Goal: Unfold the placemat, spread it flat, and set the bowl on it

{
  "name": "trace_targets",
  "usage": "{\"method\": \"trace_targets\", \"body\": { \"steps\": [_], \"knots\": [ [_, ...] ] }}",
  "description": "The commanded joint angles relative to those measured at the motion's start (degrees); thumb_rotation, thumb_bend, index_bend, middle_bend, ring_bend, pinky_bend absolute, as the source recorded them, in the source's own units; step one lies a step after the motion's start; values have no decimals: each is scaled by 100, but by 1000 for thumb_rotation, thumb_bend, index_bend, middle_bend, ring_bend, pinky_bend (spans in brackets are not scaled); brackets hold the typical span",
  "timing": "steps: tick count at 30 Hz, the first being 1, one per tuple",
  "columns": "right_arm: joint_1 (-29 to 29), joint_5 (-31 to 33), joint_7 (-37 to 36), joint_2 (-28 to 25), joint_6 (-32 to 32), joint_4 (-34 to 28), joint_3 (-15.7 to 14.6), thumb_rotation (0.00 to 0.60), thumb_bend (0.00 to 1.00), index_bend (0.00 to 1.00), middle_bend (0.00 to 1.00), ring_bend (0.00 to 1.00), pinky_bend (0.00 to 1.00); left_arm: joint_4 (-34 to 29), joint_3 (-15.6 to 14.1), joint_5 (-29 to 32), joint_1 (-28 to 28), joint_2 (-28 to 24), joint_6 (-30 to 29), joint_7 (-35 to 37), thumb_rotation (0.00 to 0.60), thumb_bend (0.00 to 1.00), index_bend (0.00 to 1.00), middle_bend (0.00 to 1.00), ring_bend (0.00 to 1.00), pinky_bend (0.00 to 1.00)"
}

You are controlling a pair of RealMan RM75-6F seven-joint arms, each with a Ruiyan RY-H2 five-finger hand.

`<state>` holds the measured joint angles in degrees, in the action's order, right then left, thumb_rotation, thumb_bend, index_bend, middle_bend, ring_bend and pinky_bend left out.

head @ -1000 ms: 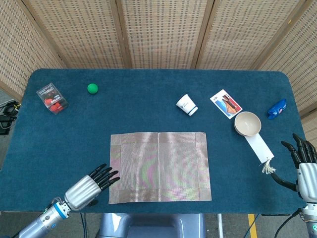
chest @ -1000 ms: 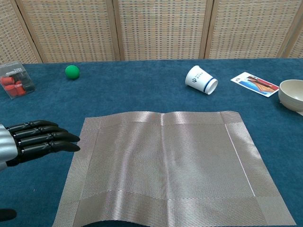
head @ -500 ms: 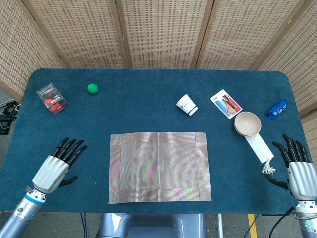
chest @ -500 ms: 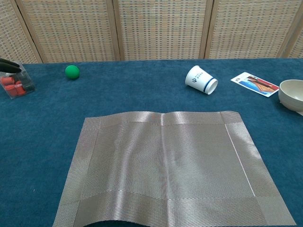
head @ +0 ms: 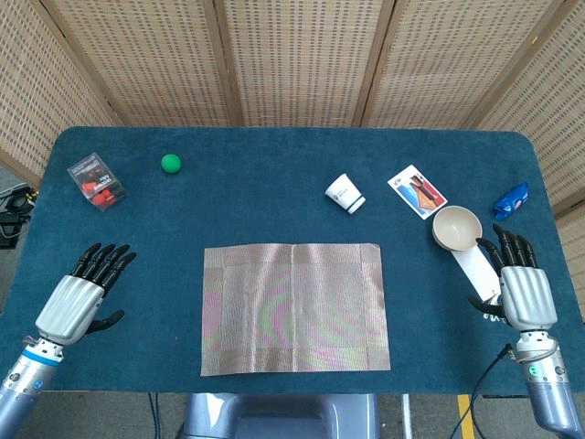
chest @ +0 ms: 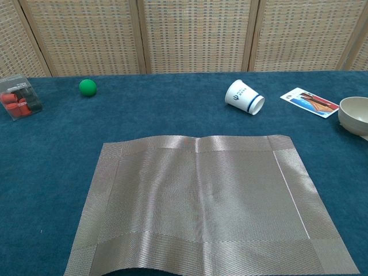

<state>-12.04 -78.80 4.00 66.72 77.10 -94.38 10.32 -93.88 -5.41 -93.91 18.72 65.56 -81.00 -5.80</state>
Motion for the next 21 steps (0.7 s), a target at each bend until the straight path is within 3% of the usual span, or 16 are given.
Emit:
{"method": "trace_targets", "body": {
  "steps": [1,6,13,21],
  "knots": [
    [33,-10,18,64,134,24,15,600,124,183,0,0,0,15,-153,-182,135,-78,359,206,600,473,0,0,0,0],
    [234,-168,-285,38,468,85,-76,600,124,182,0,0,0,24,-370,-667,499,-74,1059,79,600,702,0,0,0,0],
    [420,-454,-691,-16,764,278,-224,600,124,183,0,0,0,-390,-355,-974,1240,26,2330,-595,600,989,0,0,0,0],
    [488,-475,-1028,-58,832,456,-239,600,124,183,0,0,0,-1001,-211,-690,1952,103,3712,-1122,600,1000,0,0,0,0]
  ]
}}
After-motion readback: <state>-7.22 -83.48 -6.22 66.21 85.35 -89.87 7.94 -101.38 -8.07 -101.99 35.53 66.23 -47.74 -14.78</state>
